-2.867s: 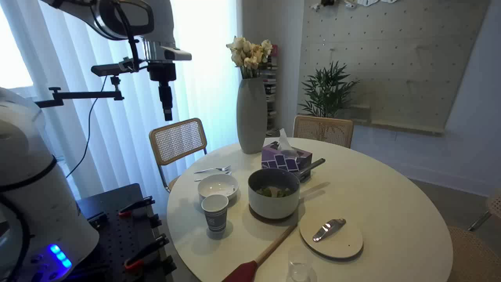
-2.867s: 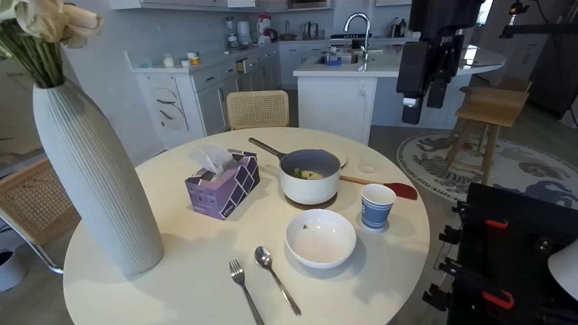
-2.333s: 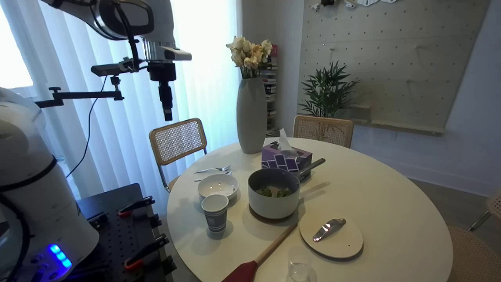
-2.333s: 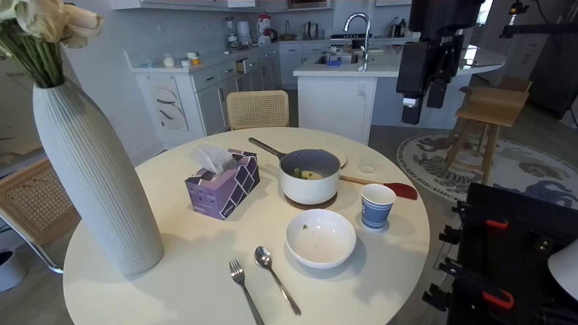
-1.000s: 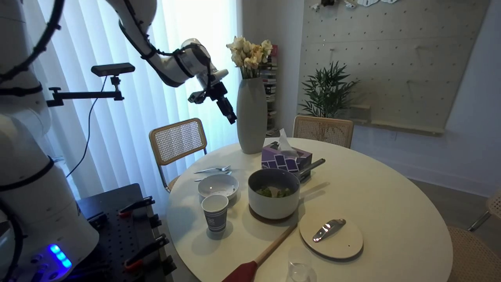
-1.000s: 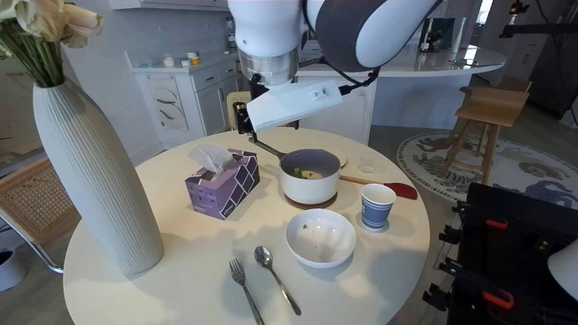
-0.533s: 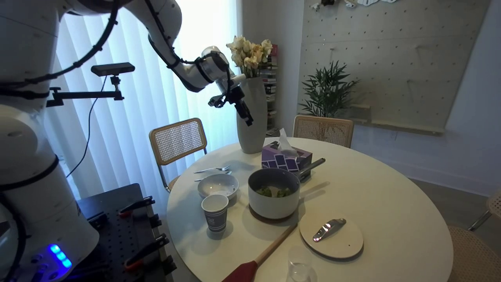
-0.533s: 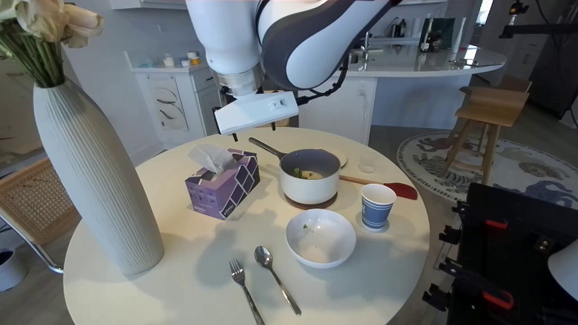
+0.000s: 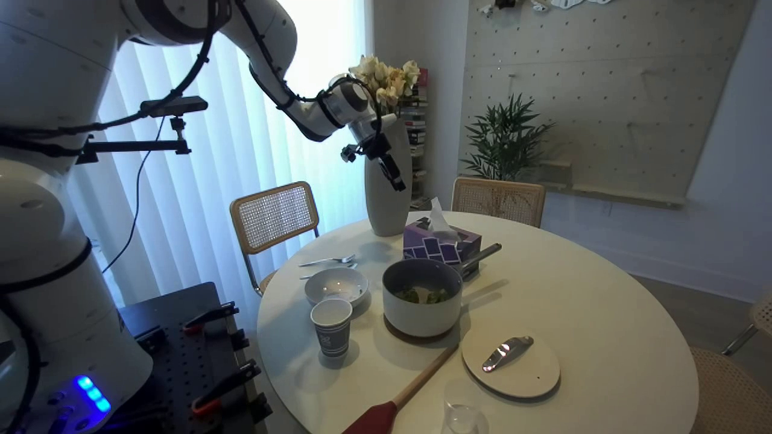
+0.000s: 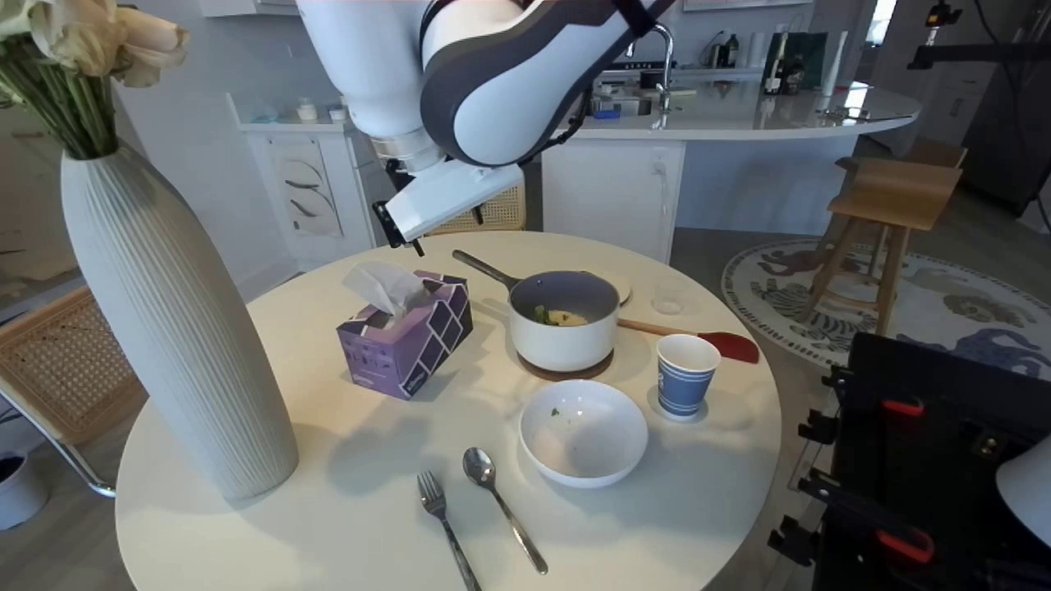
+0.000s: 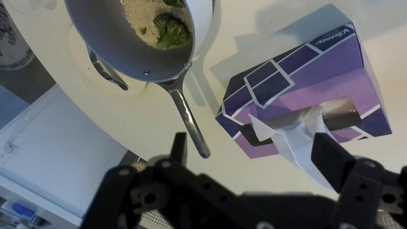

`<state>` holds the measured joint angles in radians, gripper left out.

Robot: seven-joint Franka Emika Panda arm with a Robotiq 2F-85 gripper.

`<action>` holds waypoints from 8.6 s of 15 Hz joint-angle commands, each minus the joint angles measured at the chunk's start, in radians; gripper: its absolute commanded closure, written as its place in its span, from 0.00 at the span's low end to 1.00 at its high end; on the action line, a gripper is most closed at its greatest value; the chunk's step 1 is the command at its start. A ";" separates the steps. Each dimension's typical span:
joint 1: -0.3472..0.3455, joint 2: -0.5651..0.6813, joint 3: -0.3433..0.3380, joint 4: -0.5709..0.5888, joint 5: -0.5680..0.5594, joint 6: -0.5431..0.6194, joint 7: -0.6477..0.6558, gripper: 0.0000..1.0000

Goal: Pull out a tissue from the box and place it on the table

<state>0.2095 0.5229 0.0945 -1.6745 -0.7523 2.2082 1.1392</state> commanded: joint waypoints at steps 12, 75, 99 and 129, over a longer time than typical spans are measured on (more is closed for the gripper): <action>0.001 0.095 -0.077 0.116 0.070 0.080 -0.250 0.00; -0.067 0.526 -0.080 1.055 0.582 -0.273 -1.138 1.00; -0.123 0.466 -0.008 1.124 0.663 -0.692 -1.113 1.00; -0.112 0.573 0.297 1.060 0.687 -0.798 -1.373 1.00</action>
<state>0.1042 1.0973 0.3644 -0.5899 -0.0874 1.3688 -0.1923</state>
